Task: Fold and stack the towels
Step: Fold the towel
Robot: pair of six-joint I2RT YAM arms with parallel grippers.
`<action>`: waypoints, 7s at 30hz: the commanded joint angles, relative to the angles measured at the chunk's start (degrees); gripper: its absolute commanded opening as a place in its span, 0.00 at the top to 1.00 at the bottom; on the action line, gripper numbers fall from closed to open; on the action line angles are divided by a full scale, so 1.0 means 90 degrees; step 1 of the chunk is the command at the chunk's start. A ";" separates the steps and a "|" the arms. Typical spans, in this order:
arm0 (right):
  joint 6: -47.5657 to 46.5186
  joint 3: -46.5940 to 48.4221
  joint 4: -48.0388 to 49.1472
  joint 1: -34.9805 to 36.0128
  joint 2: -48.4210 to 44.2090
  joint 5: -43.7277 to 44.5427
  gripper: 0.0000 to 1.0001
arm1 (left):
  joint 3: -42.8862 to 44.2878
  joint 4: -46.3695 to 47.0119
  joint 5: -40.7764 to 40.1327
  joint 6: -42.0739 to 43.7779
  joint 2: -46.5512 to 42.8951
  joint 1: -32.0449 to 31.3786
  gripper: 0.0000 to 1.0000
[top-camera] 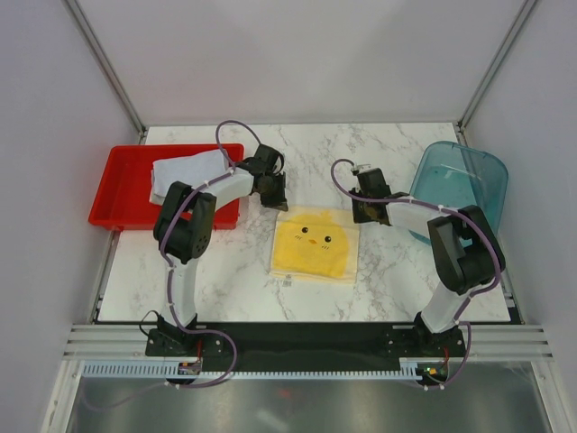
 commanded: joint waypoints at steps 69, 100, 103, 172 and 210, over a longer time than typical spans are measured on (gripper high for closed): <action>-0.2243 0.3420 -0.2882 -0.1388 0.2325 -0.4445 0.53 | 0.2168 -0.2472 0.3060 0.4422 0.1244 0.1097 0.51; -0.2380 0.3634 -0.2901 -0.1554 0.2677 -0.4659 1.00 | 0.2862 -0.2570 0.3304 0.4344 0.1781 0.1390 0.51; -0.2370 0.3644 -0.2892 -0.1554 0.2667 -0.4660 0.88 | 0.2872 -0.2570 0.3343 0.4364 0.1830 0.1390 0.53; -0.1902 -0.0076 0.1327 -0.1144 -0.1482 -0.3039 1.00 | -0.0653 0.0272 0.1947 0.3817 -0.1977 0.0618 0.98; -0.0671 -0.2087 0.0097 -0.0431 -0.3387 -0.1721 1.00 | -0.3066 0.0125 0.0639 0.3446 -0.3697 -0.0680 0.98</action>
